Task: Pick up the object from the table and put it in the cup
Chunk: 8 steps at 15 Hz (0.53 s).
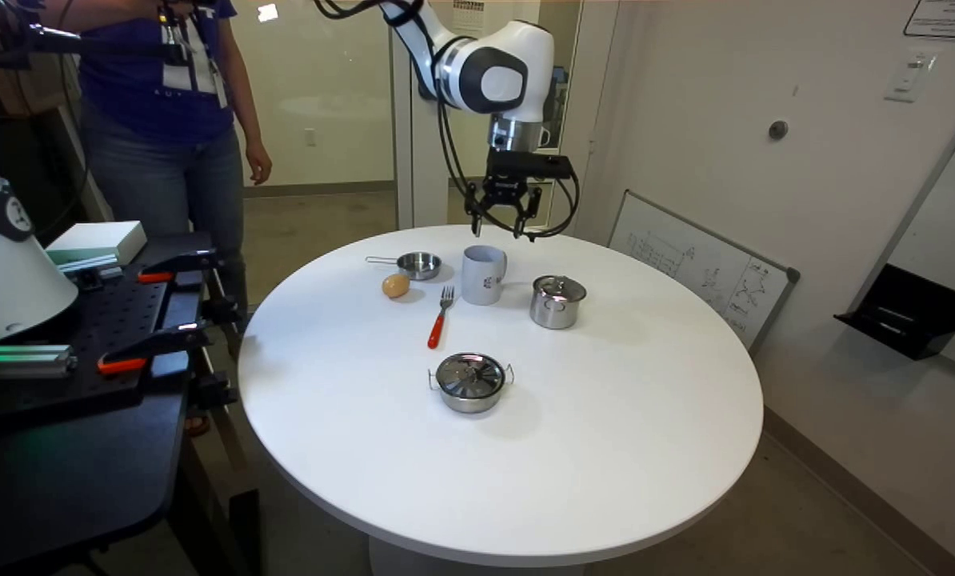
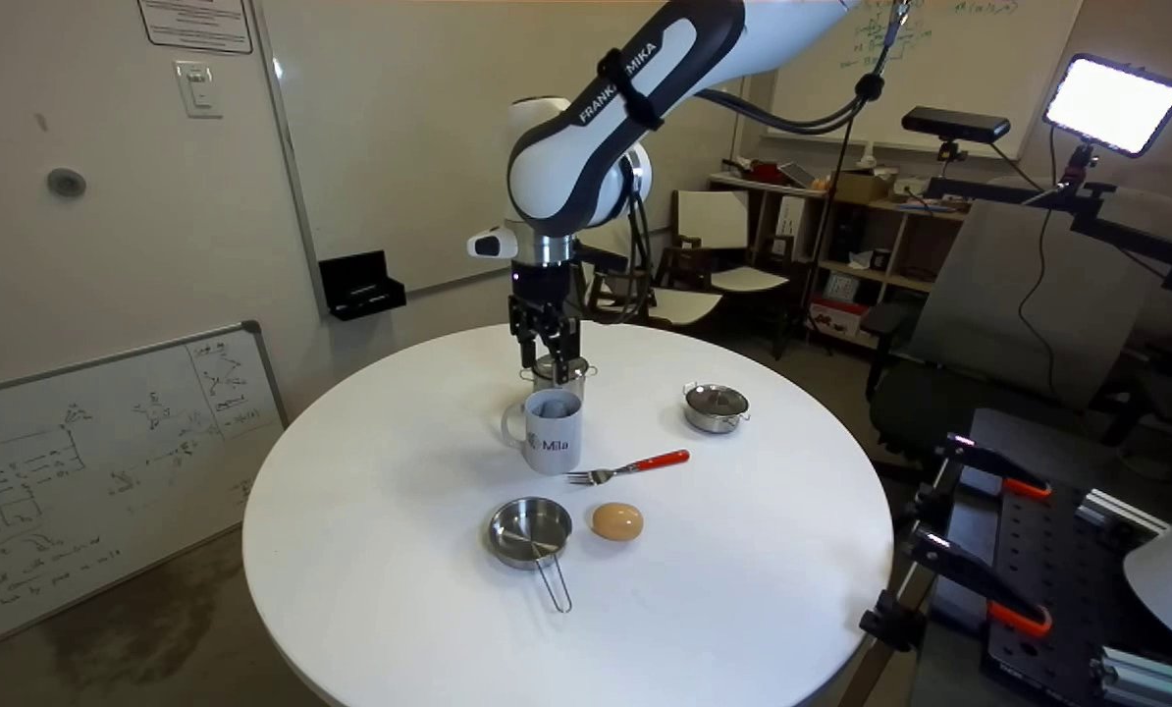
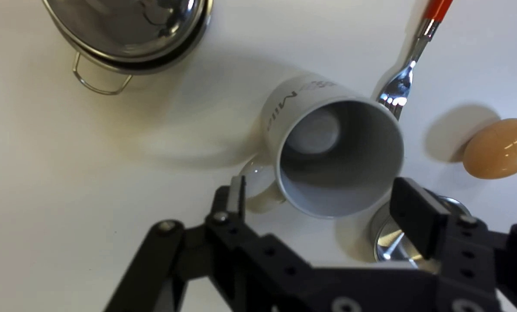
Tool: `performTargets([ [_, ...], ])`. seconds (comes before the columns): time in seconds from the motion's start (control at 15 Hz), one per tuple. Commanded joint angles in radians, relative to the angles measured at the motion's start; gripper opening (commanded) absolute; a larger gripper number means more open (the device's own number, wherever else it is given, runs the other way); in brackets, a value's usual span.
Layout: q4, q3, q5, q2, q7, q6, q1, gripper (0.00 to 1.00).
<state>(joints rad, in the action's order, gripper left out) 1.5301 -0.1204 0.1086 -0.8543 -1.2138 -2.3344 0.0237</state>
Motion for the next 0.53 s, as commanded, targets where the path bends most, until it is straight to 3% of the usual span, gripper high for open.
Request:
performTargets([
  [0.0,-0.019,0.009,0.018,-0.003,0.037,-0.008,-0.009,1.00],
  [0.47,0.014,0.005,0.018,0.058,0.033,-0.027,0.002,1.00],
])
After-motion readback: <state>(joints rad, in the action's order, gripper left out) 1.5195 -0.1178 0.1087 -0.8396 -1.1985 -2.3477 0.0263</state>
